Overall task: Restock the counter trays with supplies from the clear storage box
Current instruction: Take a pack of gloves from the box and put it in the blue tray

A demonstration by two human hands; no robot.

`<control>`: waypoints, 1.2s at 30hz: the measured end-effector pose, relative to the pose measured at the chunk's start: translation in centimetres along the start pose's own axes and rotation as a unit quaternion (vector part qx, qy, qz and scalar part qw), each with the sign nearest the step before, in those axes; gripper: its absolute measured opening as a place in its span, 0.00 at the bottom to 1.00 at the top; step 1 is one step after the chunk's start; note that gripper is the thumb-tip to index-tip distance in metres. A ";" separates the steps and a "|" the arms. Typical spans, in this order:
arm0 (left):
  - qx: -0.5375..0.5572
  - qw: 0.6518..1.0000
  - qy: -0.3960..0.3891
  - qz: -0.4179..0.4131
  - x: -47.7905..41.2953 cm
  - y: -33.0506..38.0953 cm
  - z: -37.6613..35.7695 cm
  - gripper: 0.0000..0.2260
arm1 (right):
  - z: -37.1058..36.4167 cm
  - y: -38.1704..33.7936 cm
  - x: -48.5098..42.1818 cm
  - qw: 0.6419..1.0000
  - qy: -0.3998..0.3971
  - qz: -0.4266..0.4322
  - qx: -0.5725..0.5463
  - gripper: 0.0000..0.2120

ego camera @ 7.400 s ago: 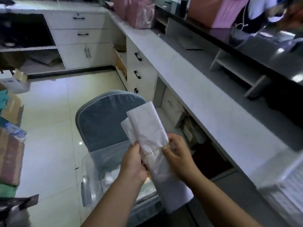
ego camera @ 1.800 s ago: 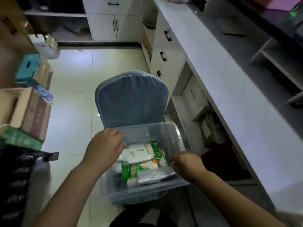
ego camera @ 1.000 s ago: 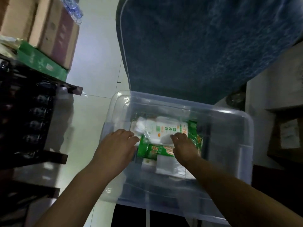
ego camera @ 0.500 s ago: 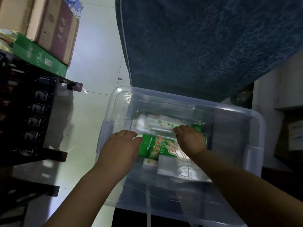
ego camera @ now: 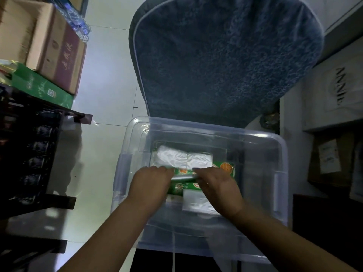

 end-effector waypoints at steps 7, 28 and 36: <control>0.098 0.978 0.143 0.114 1.1 -4.3 3.5 0.02 | -4.9 9.7 6.0 0.954 -0.060 -0.286 -0.060 0.14; 0.133 0.972 0.154 0.120 0.4 -4.6 4.5 0.04 | -11.5 11.7 3.3 0.920 -0.288 -0.259 0.052 0.11; 0.143 0.966 0.174 0.129 3.6 -4.0 8.8 0.04 | -2.1 8.6 3.9 0.945 -0.140 -0.293 -0.035 0.02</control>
Point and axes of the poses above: each hand's wrist, its own x-axis away from the middle knuckle, its own z-axis out of the back of the hand, y = z × x, the point moved 9 cm from there along -x, towards the middle knuckle, and after that the axes turned 11 degrees about x, right-handed, at the moved point
